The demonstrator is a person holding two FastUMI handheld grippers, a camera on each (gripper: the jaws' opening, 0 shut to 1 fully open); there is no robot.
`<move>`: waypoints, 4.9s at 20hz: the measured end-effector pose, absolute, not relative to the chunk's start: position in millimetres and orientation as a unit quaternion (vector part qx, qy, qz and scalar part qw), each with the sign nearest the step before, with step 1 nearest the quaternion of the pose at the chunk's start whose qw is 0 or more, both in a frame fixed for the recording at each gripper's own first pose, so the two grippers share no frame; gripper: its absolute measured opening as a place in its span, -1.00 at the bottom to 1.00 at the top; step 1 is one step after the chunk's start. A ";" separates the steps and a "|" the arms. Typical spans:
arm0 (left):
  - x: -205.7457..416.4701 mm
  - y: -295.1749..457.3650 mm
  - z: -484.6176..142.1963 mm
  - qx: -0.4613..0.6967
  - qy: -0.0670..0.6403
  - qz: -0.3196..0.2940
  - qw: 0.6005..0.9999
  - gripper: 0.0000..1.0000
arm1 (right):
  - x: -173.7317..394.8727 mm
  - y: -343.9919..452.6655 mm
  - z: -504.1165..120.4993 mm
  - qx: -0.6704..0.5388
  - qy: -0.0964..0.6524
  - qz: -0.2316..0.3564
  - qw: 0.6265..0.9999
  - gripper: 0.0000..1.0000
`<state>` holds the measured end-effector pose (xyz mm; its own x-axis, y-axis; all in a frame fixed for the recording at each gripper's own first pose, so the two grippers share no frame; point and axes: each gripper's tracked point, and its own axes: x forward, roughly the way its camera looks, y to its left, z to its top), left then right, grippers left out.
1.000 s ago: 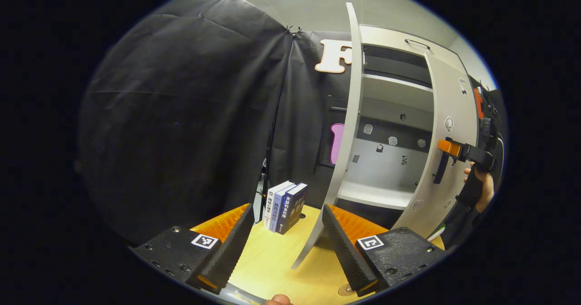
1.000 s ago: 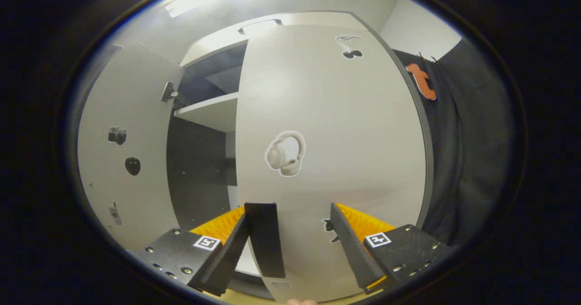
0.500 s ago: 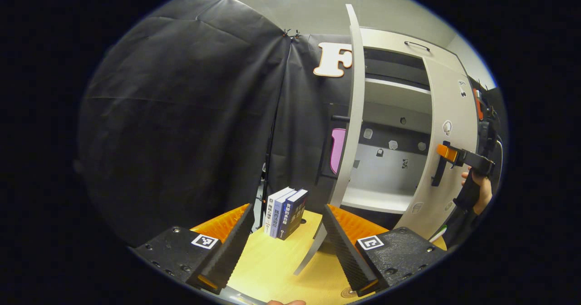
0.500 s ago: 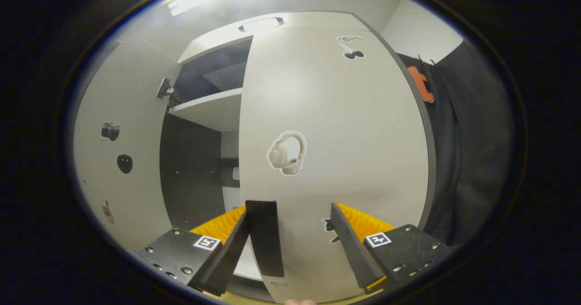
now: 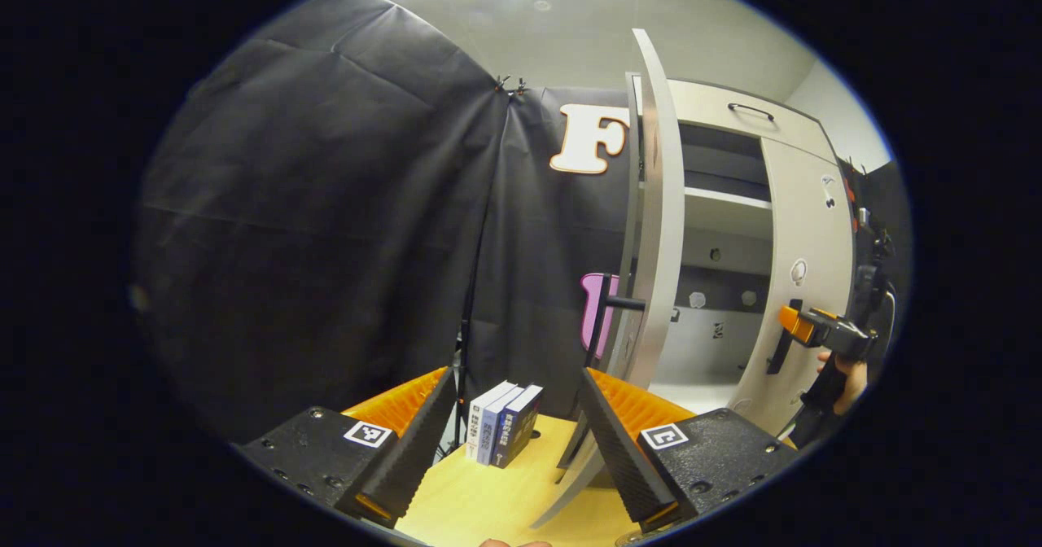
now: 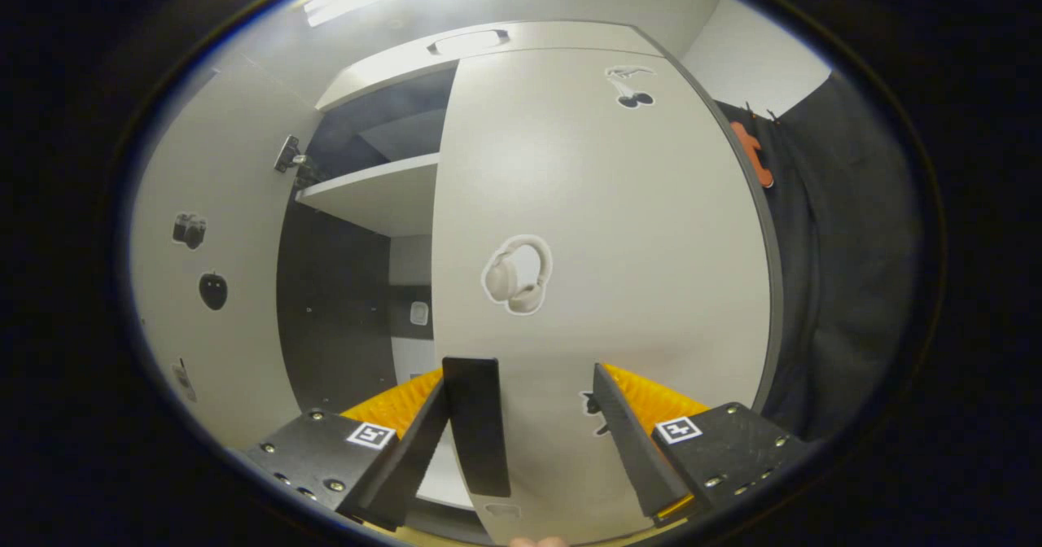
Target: Grasp the bottle in the cabinet with the left hand and place it on the coaster, then close the right door with the right hand and the left door with the left hand.
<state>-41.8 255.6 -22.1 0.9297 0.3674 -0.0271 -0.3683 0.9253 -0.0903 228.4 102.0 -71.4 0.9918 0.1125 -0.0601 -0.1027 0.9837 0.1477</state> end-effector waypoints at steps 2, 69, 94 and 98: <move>-31.5 253.6 -12.5 -0.043 -0.001 0.166 0.985 0.91 | 226.0 102.8 -72.0 0.074 0.037 0.062 0.995 1.00; 159.7 23.0 -2.3 -0.055 0.024 -0.163 0.985 1.00 | -1.5 -214.3 -107.6 0.025 0.107 -0.222 0.969 1.00; 193.1 15.4 -12.0 -0.059 0.036 -0.153 0.986 0.96 | -10.1 -239.4 -116.6 0.036 0.110 -0.251 0.961 1.00; 196.4 15.0 -12.6 -0.057 0.037 -0.151 0.986 0.96 | -11.5 -240.7 -120.8 0.040 0.114 -0.253 0.960 1.00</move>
